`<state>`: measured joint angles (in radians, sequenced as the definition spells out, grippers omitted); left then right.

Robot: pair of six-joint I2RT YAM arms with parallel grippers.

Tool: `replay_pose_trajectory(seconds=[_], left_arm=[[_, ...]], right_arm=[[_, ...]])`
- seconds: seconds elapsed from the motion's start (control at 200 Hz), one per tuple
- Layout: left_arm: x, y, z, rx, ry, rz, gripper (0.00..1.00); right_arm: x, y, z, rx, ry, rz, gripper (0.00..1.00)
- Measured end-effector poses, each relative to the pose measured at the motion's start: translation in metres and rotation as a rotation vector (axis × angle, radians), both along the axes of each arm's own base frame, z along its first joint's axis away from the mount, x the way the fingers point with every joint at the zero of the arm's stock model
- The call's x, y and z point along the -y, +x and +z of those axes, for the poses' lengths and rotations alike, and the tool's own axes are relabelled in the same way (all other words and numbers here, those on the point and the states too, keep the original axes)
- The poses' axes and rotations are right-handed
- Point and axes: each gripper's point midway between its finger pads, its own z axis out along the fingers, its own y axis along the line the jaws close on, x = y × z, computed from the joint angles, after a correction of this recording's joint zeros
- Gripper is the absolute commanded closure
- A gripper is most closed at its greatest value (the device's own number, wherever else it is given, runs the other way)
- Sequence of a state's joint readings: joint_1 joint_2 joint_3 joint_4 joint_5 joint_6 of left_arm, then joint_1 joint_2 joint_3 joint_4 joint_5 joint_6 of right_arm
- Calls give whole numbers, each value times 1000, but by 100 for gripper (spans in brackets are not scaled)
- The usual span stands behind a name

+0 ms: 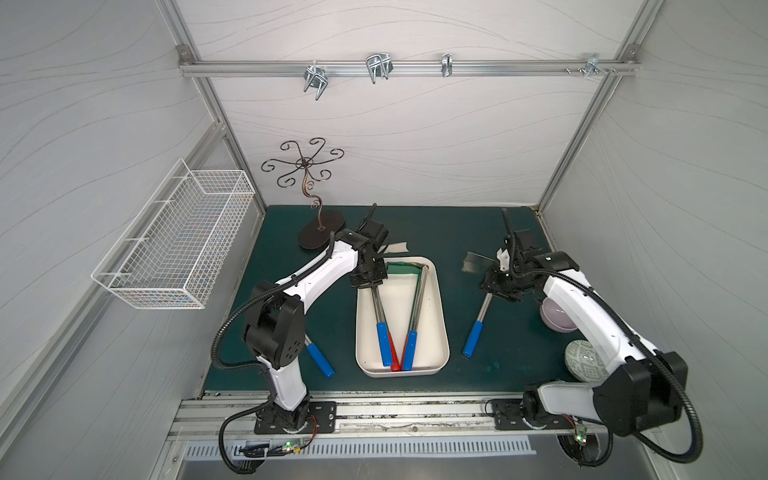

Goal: Put the small hoe into the storage box
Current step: Place the hoe in the storage box.

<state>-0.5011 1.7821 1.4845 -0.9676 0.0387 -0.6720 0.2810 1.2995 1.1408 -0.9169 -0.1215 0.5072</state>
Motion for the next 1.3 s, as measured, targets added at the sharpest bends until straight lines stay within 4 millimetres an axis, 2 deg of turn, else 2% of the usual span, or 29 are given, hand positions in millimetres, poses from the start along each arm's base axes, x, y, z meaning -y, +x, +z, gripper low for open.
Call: replay_pose_trajectory(seconds=[0.525, 0.79, 0.976, 1.161, 1.251, 1.296], left_arm=[[-1, -3, -34, -94, 57, 23, 100], [3, 2, -38, -102, 64, 33, 100], [2, 2, -50, -130, 84, 36, 100], [2, 1, -48, -132, 87, 40, 100], [3, 0, -48, -134, 88, 41, 86], [3, 0, -48, -134, 88, 43, 82]], right_arm=[[0, -1, -2, -6, 2, 2, 52], [0, -2, -4, -11, 0, 2, 51], [-1, -3, -4, -12, 4, 3, 52], [-1, -3, -4, -14, 6, 5, 51], [-1, -3, -4, -15, 6, 5, 51], [-1, -3, -4, -16, 6, 5, 51]])
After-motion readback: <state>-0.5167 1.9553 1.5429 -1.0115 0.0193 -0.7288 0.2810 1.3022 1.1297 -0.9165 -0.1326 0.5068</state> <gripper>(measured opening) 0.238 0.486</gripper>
